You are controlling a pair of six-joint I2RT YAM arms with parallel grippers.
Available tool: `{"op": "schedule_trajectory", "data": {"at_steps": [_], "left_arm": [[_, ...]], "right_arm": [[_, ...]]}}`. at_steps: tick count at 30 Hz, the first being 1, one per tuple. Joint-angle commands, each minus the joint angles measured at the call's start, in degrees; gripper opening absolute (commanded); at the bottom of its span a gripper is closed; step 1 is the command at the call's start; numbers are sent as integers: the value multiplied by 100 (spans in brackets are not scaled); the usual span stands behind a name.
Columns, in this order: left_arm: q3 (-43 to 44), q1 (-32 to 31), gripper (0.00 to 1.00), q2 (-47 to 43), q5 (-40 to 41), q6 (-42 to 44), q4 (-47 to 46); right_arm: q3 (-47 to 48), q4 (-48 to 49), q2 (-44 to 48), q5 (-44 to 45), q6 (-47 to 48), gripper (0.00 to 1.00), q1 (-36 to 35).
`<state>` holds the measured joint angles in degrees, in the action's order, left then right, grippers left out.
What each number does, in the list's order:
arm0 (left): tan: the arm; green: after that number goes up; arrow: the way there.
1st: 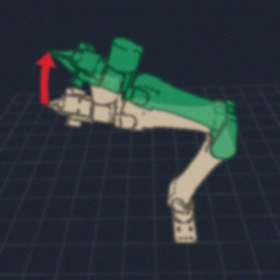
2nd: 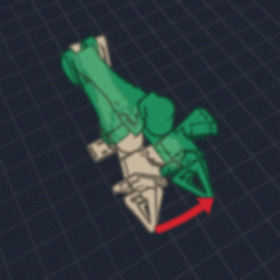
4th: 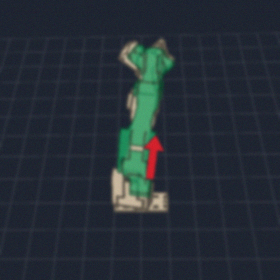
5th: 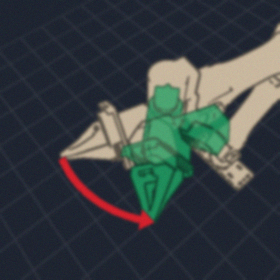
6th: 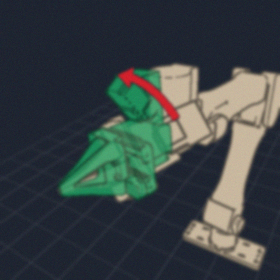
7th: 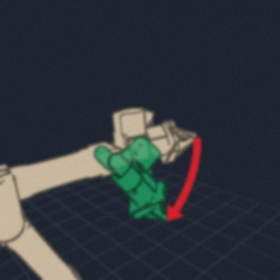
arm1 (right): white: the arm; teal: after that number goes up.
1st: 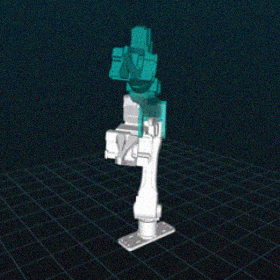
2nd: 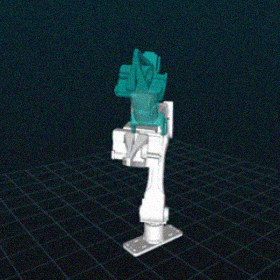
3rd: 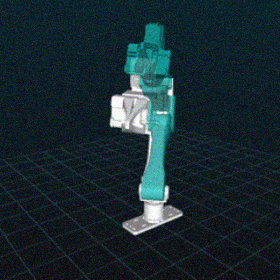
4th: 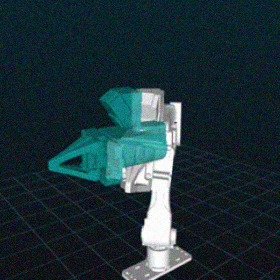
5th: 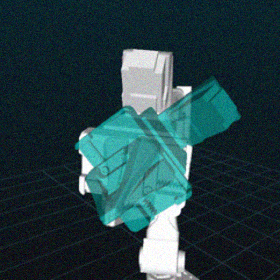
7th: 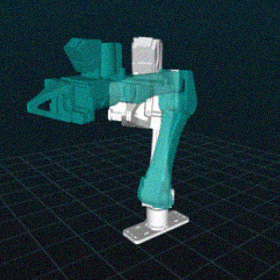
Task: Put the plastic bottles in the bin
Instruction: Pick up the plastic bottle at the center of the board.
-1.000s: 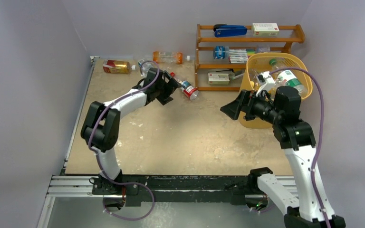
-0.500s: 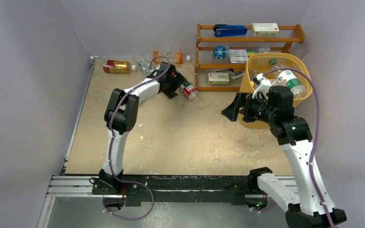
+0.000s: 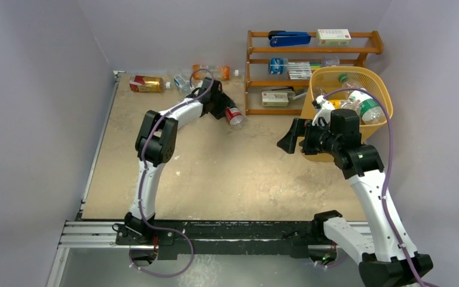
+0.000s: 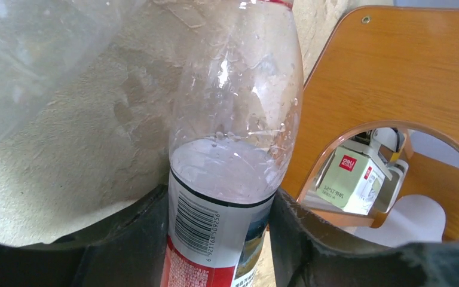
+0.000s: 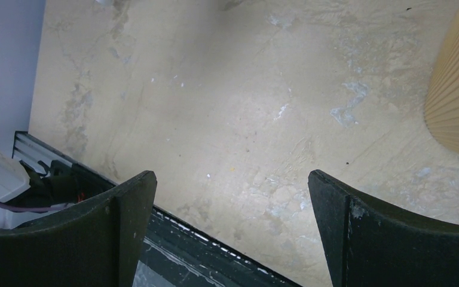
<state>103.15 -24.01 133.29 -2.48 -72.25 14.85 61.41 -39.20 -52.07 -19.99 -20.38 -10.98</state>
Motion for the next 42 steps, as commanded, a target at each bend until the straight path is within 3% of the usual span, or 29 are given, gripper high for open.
{"op": "schedule_trajectory", "data": {"at_steps": [1,4,14,20,26,42], "left_arm": [[-580,16,42,-288,23,215,-151],[-1029,-37,38,-720,-66,351,-230],[-2843,-650,41,-3046,-166,931,-202],[-3707,-1084,42,-4535,42,1279,365],[-4323,-1114,43,-5955,216,1542,1031],[-4712,-1115,45,-7458,417,1756,1698]], "right_arm": [[22,288,65,-6,100,100,-18],[-66,315,159,-100,72,100,-18],[-964,720,534,-1096,-37,100,-18],[-1401,1002,585,-1480,43,100,-18],[-1608,1381,413,-1618,-79,100,-18],[-1109,2275,-187,-1770,-729,100,-147]]}}
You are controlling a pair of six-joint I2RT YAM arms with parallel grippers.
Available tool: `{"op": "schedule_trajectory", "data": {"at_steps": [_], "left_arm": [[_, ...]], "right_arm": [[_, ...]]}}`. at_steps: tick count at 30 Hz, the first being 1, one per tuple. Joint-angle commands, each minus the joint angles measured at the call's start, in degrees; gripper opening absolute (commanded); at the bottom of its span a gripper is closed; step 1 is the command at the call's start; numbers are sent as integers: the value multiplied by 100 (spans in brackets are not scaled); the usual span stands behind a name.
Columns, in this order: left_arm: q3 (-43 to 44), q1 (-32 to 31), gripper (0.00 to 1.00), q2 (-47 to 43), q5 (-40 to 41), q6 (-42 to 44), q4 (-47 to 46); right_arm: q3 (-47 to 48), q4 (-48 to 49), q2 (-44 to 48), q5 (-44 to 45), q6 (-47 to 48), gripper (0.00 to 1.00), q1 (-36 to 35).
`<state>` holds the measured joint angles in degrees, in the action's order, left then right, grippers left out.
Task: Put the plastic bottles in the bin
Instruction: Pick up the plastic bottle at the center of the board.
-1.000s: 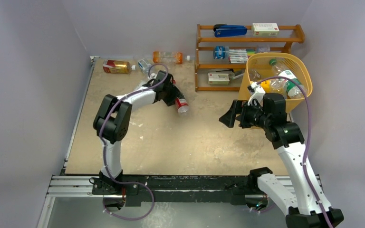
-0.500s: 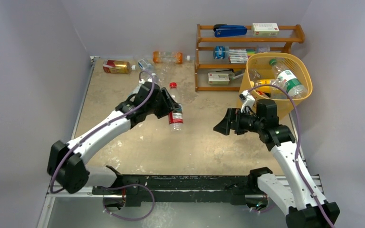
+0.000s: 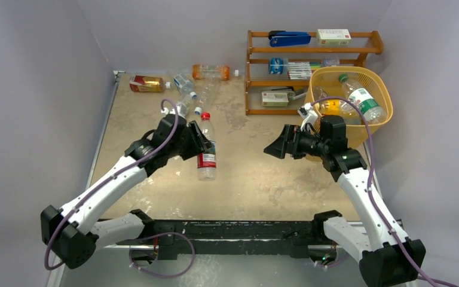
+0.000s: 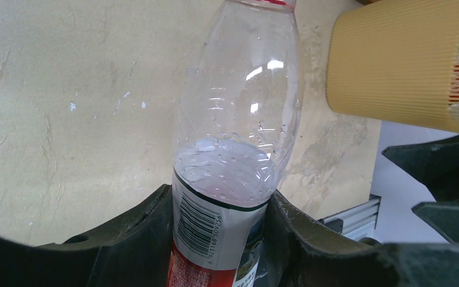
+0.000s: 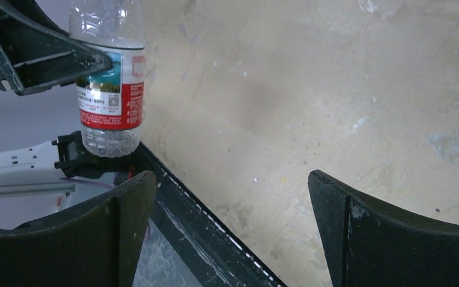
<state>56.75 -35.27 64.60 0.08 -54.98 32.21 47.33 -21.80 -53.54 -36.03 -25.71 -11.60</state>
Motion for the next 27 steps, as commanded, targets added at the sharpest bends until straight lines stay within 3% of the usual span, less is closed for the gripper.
{"op": "schedule_trajectory", "data": {"at_steps": [1,6,27], "left_arm": [[-55,15,45,-671,105,-31,-58],[-2,11,45,-729,201,-38,-279],[260,-204,45,786,-710,-1151,-2613]], "right_arm": [[352,536,-84,-211,-245,100,-107],[565,683,-98,-81,-521,100,-412],[699,1961,-1137,588,-1256,96,-2106]]}}
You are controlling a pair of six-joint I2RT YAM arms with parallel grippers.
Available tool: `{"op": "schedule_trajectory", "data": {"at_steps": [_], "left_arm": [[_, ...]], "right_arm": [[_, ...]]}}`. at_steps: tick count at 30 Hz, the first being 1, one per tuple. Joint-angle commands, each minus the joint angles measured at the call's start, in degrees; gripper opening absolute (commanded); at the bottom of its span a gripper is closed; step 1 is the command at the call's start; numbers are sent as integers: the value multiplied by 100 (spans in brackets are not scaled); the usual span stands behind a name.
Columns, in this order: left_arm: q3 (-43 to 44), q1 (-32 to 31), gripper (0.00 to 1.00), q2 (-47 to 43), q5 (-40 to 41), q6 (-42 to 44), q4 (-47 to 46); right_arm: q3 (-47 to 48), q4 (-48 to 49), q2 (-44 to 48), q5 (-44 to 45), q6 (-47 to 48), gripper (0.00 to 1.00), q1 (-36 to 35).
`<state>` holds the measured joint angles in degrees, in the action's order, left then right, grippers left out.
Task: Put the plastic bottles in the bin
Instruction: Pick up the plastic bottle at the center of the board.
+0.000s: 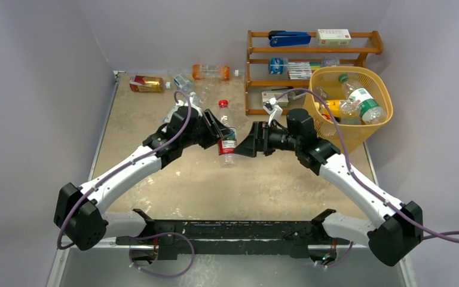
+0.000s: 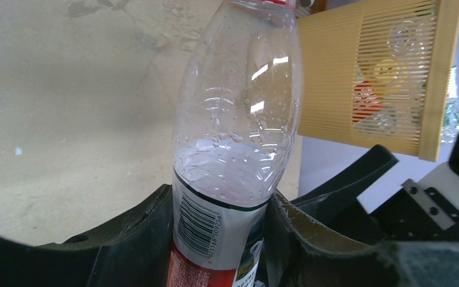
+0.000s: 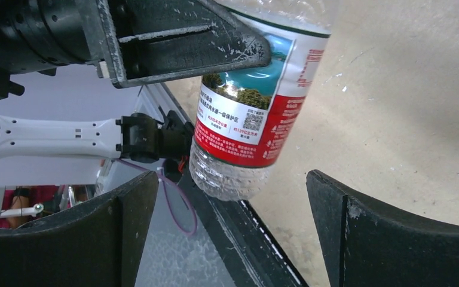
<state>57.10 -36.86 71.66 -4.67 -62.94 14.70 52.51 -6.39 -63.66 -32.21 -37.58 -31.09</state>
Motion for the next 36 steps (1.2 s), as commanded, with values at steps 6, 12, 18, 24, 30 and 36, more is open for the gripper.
{"op": "schedule_trajectory", "data": {"at_steps": [6,12,18,24,30,36], "left_arm": [[132,-58,46,244,-282,-653,-1259],[91,-58,46,336,-334,-885,-1565],[115,-97,48,385,-415,-894,-1610],[232,-97,61,454,-473,-671,-1334],[505,-81,72,387,-176,-211,-759],[1126,71,76,325,94,314,-46]], "right_arm": [[242,514,-458,154,-4,94,-400],[242,473,-772,296,34,90,-522],[491,472,-738,463,11,75,-524],[546,281,-624,605,41,50,-526],[649,-281,-235,903,83,44,-522],[925,-1233,445,1418,-78,41,-522]]}}
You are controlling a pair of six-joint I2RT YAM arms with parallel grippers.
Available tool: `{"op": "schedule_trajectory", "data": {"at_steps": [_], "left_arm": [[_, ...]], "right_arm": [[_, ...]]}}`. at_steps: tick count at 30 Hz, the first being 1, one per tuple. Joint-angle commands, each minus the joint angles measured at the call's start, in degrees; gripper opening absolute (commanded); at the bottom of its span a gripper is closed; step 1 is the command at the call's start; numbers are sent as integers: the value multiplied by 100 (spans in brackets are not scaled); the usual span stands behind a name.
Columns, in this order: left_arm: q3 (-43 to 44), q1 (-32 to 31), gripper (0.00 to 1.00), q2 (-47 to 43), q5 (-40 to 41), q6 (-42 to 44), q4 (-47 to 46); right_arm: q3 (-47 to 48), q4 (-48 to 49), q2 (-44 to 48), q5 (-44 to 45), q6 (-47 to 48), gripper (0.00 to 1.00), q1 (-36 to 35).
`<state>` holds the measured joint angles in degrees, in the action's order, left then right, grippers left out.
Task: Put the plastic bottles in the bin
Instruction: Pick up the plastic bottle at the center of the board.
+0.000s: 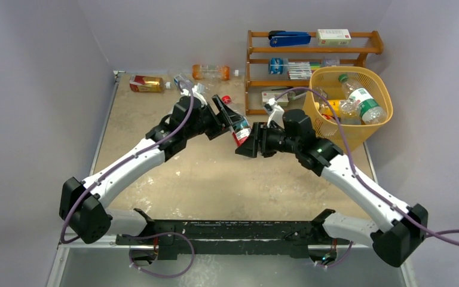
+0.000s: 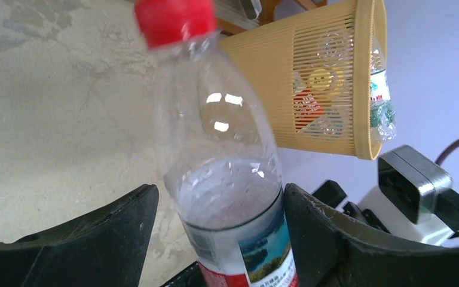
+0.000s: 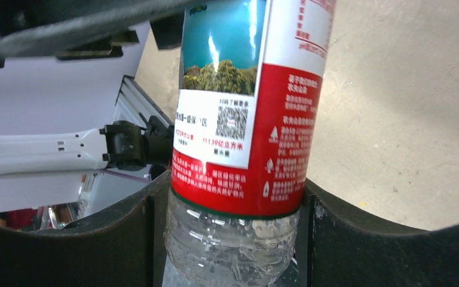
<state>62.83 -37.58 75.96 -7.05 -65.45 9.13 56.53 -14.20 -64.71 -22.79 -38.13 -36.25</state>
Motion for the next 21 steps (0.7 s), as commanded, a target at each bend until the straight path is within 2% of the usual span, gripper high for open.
{"op": "schedule_trajectory", "data": {"at_steps": [1,8,16,19,21], "left_arm": [[625,206,76,-122,342,602,599],[667,797,78,-427,81,669,703],[404,950,80,-640,-85,614,590],[327,963,80,-691,-110,587,536],[297,963,81,-706,-148,586,522]], "right_arm": [[637,-671,617,582,-7,41,-4],[1816,-2269,845,1710,203,41,13],[3723,-3819,282,3000,600,38,323],[4325,-4224,42,3330,859,37,668],[4560,-4316,-69,3244,1141,37,1177]]}}
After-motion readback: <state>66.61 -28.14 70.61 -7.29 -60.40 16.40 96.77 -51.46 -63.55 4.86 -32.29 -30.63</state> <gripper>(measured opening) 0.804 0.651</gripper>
